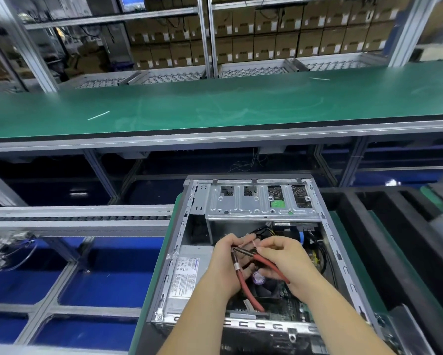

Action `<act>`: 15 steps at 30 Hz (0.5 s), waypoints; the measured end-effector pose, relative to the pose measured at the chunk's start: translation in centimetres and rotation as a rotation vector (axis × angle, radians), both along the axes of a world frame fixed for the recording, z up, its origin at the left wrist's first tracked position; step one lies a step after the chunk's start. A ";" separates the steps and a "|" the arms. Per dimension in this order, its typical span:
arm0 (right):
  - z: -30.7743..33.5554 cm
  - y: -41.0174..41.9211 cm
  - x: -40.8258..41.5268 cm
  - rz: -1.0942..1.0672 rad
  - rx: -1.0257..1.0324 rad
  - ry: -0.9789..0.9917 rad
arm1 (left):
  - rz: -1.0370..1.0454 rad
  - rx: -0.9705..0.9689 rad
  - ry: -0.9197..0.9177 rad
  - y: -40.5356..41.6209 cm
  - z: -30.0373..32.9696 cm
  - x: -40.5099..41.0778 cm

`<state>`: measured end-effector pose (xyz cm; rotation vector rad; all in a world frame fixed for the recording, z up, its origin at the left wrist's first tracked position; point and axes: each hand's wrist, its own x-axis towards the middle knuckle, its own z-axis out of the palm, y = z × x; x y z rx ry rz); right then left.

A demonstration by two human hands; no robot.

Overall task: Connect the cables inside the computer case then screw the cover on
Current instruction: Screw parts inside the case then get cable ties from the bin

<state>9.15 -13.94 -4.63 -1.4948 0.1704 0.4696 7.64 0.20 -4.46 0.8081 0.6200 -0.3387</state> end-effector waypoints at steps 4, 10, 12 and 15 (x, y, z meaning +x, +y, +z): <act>0.0 -0.2 -0.6 0.157 0.141 0.248 | -0.041 -0.055 -0.042 0.2 0.0 0.1; 0.0 -0.9 -0.6 0.457 0.075 0.097 | 0.029 0.024 -0.100 0.7 -0.6 0.6; 0.3 -1.3 -0.6 0.430 0.162 0.036 | 0.052 0.056 -0.123 1.1 -0.9 0.8; 0.7 -2.2 -0.7 0.320 0.386 0.046 | 0.038 0.217 -0.132 0.3 -1.1 0.6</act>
